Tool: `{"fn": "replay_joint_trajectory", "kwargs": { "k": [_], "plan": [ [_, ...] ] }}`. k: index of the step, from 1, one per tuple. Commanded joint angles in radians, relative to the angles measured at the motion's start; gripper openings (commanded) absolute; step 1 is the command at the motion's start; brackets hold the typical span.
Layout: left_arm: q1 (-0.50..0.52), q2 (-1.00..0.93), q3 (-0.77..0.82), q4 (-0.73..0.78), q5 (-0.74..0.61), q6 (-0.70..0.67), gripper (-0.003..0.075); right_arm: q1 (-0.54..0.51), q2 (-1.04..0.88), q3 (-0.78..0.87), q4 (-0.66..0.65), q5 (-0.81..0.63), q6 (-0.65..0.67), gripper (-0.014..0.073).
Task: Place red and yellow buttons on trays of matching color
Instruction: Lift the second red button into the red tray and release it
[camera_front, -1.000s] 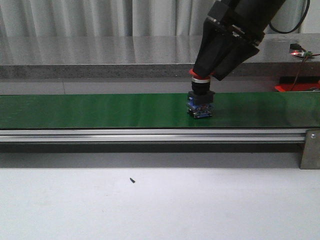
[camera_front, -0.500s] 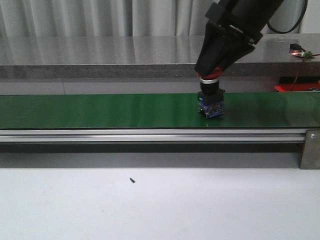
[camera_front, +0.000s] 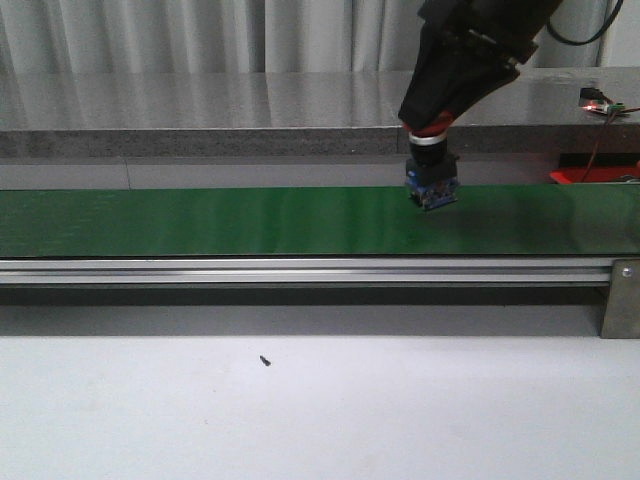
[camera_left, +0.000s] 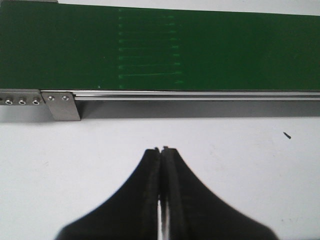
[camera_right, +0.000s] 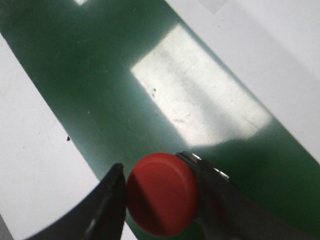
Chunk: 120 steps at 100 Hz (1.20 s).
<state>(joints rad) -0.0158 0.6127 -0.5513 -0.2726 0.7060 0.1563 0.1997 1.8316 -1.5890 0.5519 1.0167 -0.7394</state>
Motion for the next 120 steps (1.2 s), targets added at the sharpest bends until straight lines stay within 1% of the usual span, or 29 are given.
{"fn": "replay_joint_trajectory", "kwargs": {
  "k": [1, 12, 25, 42, 57, 77, 96, 120],
  "plan": [
    [-0.008, 0.001, -0.028, -0.022, -0.07, -0.003, -0.002, -0.029, -0.085, -0.027, 0.031, -0.035, 0.0, 0.0098],
    [-0.008, 0.001, -0.028, -0.022, -0.07, -0.003, -0.002, -0.076, -0.107, -0.027, 0.031, -0.039, 0.008, 0.0098],
    [-0.008, 0.001, -0.028, -0.022, -0.07, -0.003, -0.002, -0.152, -0.123, -0.027, 0.039, -0.042, 0.047, 0.0098],
    [-0.008, 0.001, -0.028, -0.022, -0.07, -0.003, -0.002, -0.292, -0.123, -0.027, 0.068, -0.045, 0.102, 0.0098],
    [-0.008, 0.001, -0.028, -0.022, -0.07, -0.003, -0.002, -0.426, -0.121, -0.027, 0.079, -0.065, 0.183, 0.0098],
    [-0.008, 0.001, -0.028, -0.022, -0.07, -0.003, -0.002, -0.563, -0.117, -0.021, 0.081, -0.065, 0.195, 0.0098],
    [-0.008, 0.001, -0.028, -0.022, -0.07, -0.003, -0.002, -0.628, -0.116, 0.06, 0.088, -0.156, 0.226, 0.0098],
    [-0.008, 0.001, -0.028, -0.022, -0.07, -0.003, -0.002, -0.643, -0.085, 0.199, 0.152, -0.326, 0.226, 0.0098]
  ]
}}
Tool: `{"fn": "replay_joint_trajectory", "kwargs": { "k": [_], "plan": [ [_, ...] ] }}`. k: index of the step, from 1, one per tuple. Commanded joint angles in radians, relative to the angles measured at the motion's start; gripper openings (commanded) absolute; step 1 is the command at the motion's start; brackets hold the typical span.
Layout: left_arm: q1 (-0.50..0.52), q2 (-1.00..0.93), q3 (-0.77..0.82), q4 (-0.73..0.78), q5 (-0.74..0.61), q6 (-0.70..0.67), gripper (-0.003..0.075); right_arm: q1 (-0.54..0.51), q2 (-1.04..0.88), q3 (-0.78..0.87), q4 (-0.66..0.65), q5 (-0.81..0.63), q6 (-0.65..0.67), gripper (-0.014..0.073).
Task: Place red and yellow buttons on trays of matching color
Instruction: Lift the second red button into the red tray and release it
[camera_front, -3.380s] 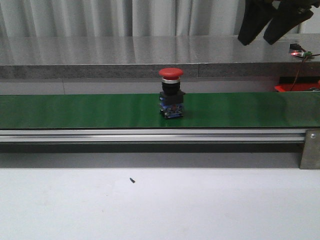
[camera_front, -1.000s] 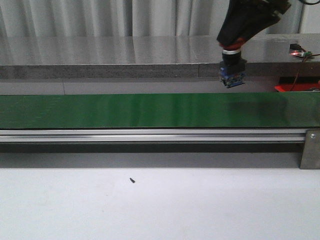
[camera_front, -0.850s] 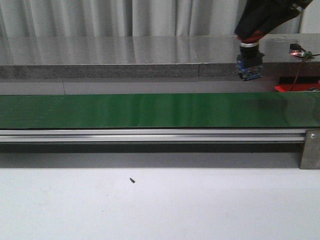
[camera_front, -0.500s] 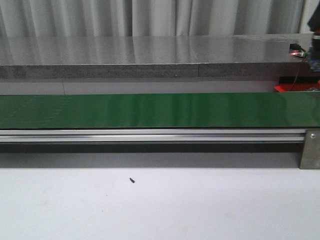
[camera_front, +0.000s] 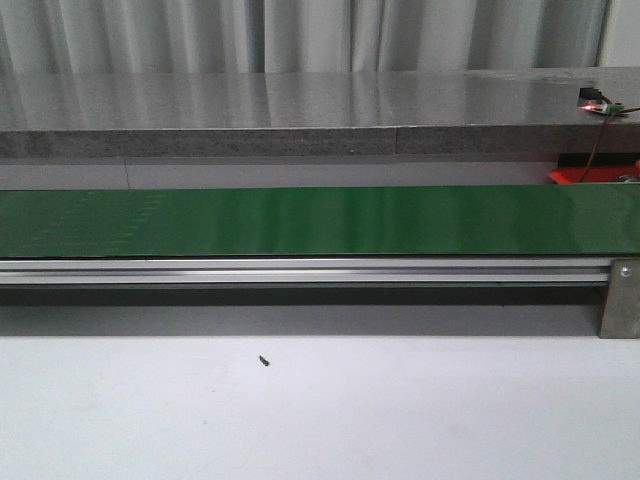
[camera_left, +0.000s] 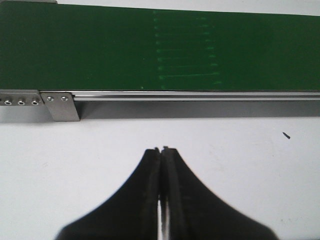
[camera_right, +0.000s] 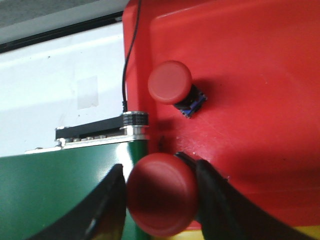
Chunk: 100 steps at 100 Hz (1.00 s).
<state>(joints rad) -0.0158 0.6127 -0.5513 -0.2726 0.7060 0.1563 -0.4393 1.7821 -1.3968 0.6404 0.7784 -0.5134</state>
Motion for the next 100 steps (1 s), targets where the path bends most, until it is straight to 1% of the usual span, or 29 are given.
{"fn": "replay_joint_trajectory", "kwargs": {
  "k": [1, 26, 47, 67, 74, 79, 86, 91, 96, 100],
  "plan": [
    [-0.008, 0.001, -0.028, -0.022, -0.07, -0.003, -0.002, -0.004, -0.033, 0.008, 0.067, -0.094, 0.0, 0.0098],
    [-0.008, 0.001, -0.028, -0.022, -0.07, -0.003, -0.002, -0.004, 0.048, 0.019, 0.124, -0.12, -0.001, 0.0098],
    [-0.008, 0.001, -0.028, -0.022, -0.07, -0.003, -0.002, -0.004, 0.097, 0.019, 0.144, -0.158, -0.001, 0.0098],
    [-0.008, 0.001, -0.028, -0.022, -0.07, -0.003, -0.002, -0.004, 0.121, 0.019, 0.152, -0.156, -0.006, 0.0109],
    [-0.008, 0.001, -0.028, -0.022, -0.07, -0.003, -0.002, -0.004, 0.121, 0.019, 0.153, -0.151, -0.013, 0.0174],
    [-0.008, 0.001, -0.028, -0.022, -0.07, -0.003, -0.002, -0.004, 0.121, 0.019, 0.153, -0.145, -0.017, 0.0255],
    [-0.008, 0.001, -0.028, -0.022, -0.07, -0.003, -0.002, -0.004, 0.121, 0.019, 0.154, -0.142, -0.017, 0.0395],
    [-0.008, 0.001, -0.028, -0.022, -0.07, -0.003, -0.002, -0.004, 0.121, 0.019, 0.158, -0.142, -0.017, 0.0463],
    [-0.008, 0.001, -0.028, -0.022, -0.07, -0.003, -0.002, -0.004, 0.117, 0.019, 0.162, -0.142, -0.017, 0.0498],
    [-0.008, 0.001, -0.028, -0.022, -0.07, -0.003, -0.002, -0.004, 0.111, 0.019, 0.162, -0.142, -0.017, 0.0501]
  ]
}}
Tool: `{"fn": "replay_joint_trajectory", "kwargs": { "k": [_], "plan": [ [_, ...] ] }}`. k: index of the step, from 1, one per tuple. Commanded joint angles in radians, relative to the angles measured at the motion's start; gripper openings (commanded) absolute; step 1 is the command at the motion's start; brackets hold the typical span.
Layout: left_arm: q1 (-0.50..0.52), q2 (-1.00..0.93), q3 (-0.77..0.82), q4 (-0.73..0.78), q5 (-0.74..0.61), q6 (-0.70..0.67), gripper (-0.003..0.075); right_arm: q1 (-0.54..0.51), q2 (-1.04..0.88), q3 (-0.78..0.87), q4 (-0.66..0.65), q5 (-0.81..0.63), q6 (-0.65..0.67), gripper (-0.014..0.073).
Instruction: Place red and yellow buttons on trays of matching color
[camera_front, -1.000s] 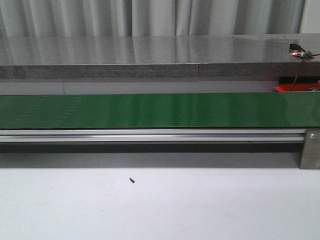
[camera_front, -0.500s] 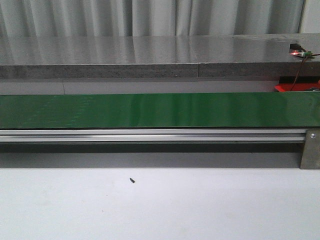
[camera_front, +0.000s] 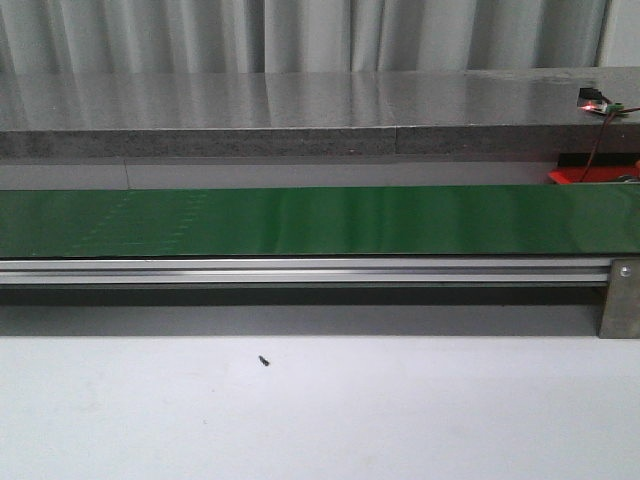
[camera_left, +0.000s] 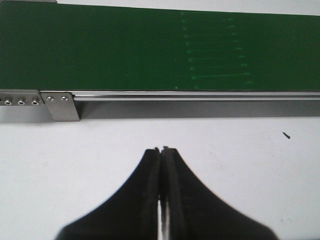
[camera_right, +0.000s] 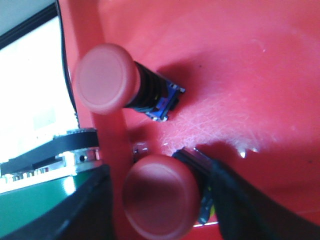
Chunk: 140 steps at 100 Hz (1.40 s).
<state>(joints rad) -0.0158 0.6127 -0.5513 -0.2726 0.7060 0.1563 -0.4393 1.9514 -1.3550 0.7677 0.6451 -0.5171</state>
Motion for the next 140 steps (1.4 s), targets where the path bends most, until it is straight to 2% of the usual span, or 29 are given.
{"fn": "replay_joint_trajectory", "kwargs": {
  "k": [1, 25, 34, 53, 76, 102, 140],
  "plan": [
    [-0.008, 0.001, -0.028, -0.022, -0.07, -0.003, -0.002, -0.004, -0.061, -0.023, 0.035, -0.008, -0.014, 0.05],
    [-0.008, 0.001, -0.028, -0.022, -0.07, -0.003, -0.002, -0.004, -0.14, -0.023, 0.031, 0.01, -0.087, 0.0498],
    [-0.008, 0.001, -0.028, -0.022, -0.07, -0.003, -0.002, -0.003, -0.183, -0.021, 0.029, 0.024, -0.112, 0.0457],
    [-0.008, 0.001, -0.028, -0.022, -0.07, -0.003, -0.002, -0.002, -0.294, 0.02, 0.024, 0.014, -0.141, 0.0263],
    [-0.008, 0.001, -0.028, -0.022, -0.07, -0.003, -0.002, 0.049, -0.437, 0.135, -0.012, -0.064, -0.172, -0.0074],
    [-0.008, 0.001, -0.028, -0.022, -0.07, -0.003, -0.002, 0.155, -0.572, 0.214, -0.045, -0.102, -0.174, -0.0058],
    [-0.008, 0.001, -0.028, -0.022, -0.07, -0.003, -0.002, 0.168, -0.792, 0.407, -0.069, -0.144, -0.18, -0.0058]
  ]
}}
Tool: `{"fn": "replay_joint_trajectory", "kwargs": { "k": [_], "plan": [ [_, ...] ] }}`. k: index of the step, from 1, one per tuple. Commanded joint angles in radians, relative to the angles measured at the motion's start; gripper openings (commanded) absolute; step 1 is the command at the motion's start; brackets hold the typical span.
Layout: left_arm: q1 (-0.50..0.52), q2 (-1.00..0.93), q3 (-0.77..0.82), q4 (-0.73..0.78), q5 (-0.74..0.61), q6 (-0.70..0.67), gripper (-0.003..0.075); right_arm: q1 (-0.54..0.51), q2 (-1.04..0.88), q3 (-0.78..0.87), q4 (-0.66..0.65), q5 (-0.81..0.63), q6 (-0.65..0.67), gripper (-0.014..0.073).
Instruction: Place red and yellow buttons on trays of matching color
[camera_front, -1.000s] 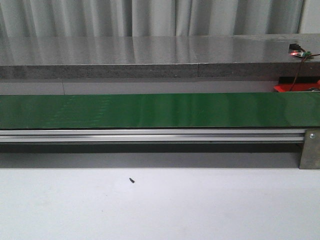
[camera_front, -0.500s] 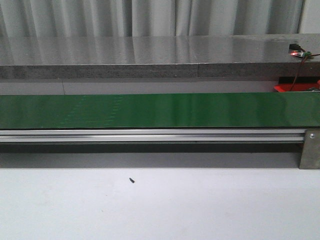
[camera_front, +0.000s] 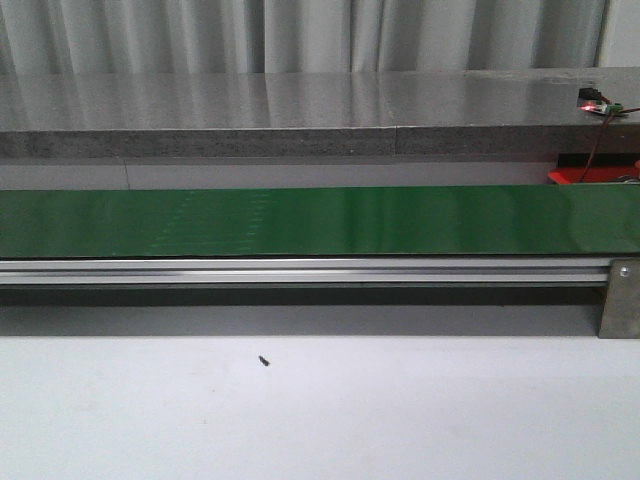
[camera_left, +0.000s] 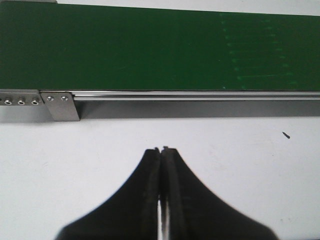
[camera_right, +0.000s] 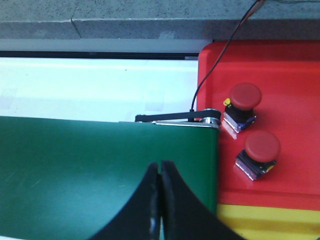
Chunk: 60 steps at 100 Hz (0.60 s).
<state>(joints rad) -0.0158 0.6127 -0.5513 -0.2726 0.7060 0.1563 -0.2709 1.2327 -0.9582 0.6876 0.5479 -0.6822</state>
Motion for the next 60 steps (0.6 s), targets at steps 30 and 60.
{"fn": "replay_joint_trajectory", "kwargs": {
  "k": [30, 60],
  "plan": [
    [-0.008, 0.001, -0.028, -0.022, -0.07, -0.003, -0.002, 0.005, -0.238, 0.155, -0.022, -0.064, -0.023, -0.0058],
    [-0.008, 0.001, -0.028, -0.022, -0.07, -0.003, -0.002, 0.059, -0.399, 0.292, -0.232, -0.092, 0.259, -0.0058]
  ]
}}
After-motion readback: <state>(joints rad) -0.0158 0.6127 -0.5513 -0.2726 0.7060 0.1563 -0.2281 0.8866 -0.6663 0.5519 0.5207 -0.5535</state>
